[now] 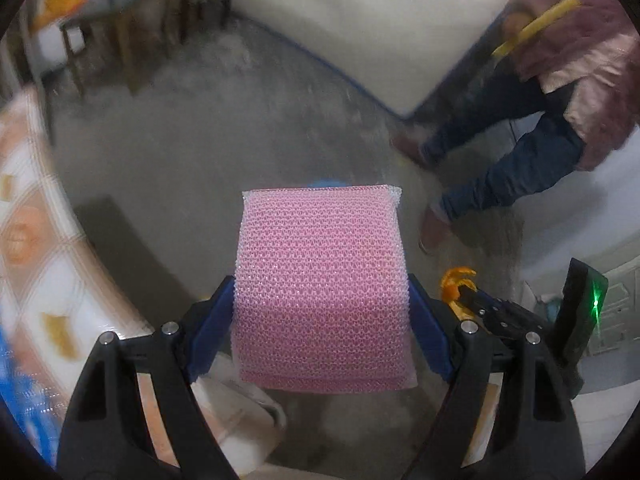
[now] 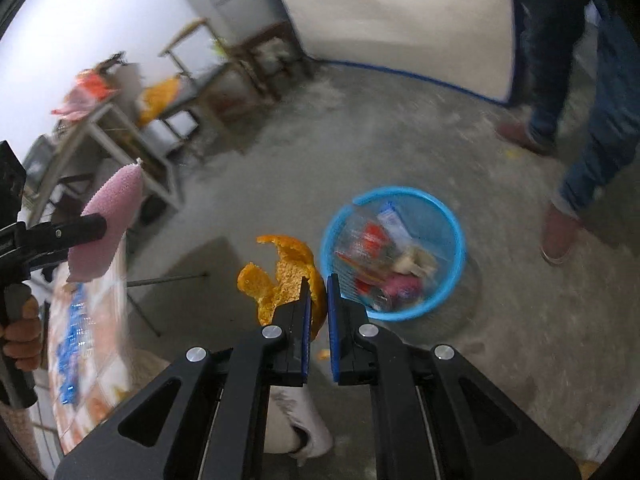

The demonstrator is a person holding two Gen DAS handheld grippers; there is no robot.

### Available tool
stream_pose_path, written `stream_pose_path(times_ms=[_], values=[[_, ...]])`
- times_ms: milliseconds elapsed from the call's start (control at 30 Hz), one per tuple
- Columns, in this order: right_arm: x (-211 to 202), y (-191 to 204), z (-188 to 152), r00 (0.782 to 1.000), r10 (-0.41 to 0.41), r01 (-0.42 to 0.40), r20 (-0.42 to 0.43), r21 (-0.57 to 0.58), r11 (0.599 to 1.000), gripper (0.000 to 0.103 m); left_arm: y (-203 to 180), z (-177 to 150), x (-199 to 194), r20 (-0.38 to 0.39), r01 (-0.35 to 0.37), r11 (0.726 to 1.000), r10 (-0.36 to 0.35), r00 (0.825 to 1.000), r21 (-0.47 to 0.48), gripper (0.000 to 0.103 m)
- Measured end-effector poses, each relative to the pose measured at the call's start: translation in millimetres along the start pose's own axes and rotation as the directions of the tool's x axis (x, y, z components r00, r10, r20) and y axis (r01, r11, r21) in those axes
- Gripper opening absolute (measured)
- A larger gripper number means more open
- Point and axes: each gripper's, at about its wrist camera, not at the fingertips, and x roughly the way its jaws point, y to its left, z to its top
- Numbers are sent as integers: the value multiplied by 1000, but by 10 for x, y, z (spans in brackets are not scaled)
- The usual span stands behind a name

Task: Collect trash
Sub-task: 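Carry the sponge and orange peel over the blue wastebasket with both tools, then open both tools over the wastebasket, dropping the sponge and peel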

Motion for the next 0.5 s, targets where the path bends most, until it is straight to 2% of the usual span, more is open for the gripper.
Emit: stream_pose_path(times_ms=[100,267,400,500], values=[[297,-265,3,998,-43,44,-39,35,998,8,-124,129,606,-109,-5,1000,3,994,-17,78],[856,-625,44,990,-76,87,-115,92,992,8,-330,321,1386,-223,-27,999,22,975,-17,78],[1278,-845,142,982,-105,122,-157,102,987,8,-456,523,1793,-247,-16,999,8,969,-31,80],[1577,-953,211,978,-107,127,-180,103,987,10,-472,645,2048,-262,-9,999,-5,965,-54,86]])
